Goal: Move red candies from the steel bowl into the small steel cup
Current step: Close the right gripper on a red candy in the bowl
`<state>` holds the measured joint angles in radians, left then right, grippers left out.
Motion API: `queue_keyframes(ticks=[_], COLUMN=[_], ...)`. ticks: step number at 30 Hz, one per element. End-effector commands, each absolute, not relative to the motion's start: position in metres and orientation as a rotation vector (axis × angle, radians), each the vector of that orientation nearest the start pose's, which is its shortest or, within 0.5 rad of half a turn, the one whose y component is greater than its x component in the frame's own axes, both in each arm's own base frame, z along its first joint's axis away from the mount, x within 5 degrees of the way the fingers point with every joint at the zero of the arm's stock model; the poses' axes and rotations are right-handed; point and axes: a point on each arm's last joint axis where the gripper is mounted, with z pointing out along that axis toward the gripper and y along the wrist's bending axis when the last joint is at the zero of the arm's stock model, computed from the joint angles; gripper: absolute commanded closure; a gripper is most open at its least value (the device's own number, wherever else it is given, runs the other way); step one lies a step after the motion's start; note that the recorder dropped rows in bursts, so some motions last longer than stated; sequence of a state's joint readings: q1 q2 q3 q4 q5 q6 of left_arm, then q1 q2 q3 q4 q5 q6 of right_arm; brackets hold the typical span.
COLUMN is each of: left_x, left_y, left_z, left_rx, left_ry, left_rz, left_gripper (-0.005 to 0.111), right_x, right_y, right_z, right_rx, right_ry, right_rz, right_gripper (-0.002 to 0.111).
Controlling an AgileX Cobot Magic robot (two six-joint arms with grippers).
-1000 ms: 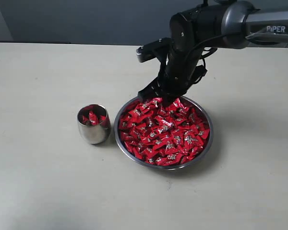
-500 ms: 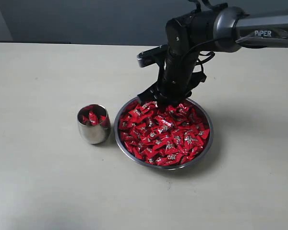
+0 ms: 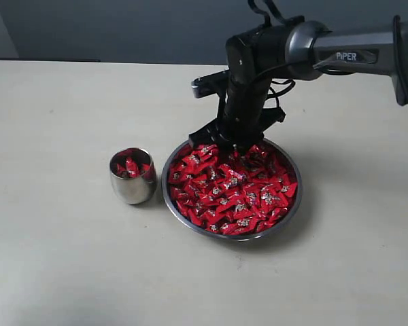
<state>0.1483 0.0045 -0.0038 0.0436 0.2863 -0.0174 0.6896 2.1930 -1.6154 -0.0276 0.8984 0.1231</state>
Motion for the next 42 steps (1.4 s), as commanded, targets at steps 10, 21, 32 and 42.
queue_keyframes(ticks=[10,21,32,42], left_x=[0.054,0.054,0.054,0.054], left_y=[0.009,0.009,0.009,0.009], left_z=[0.187,0.187,0.187,0.187], left_rx=[-0.118,-0.118,-0.118,-0.118], left_ry=[1.766,1.766,1.766,1.766], left_rz=[0.134,0.134,0.134,0.134], left_gripper=[0.106,0.106,0.106,0.106], right_x=[0.344,0.344,0.345,0.346], right_y=[0.272,0.272,0.273,0.274], right_z=[0.145,0.145,0.145,0.164], right_rx=[-0.904,-0.902,-0.908,-0.897], right_ry=[2.870,2.870,2.853,2.816], right_rz=[-0.067,-0.062,-0.052,-0.033], right_gripper=[0.076,0.083,0.109,0.109])
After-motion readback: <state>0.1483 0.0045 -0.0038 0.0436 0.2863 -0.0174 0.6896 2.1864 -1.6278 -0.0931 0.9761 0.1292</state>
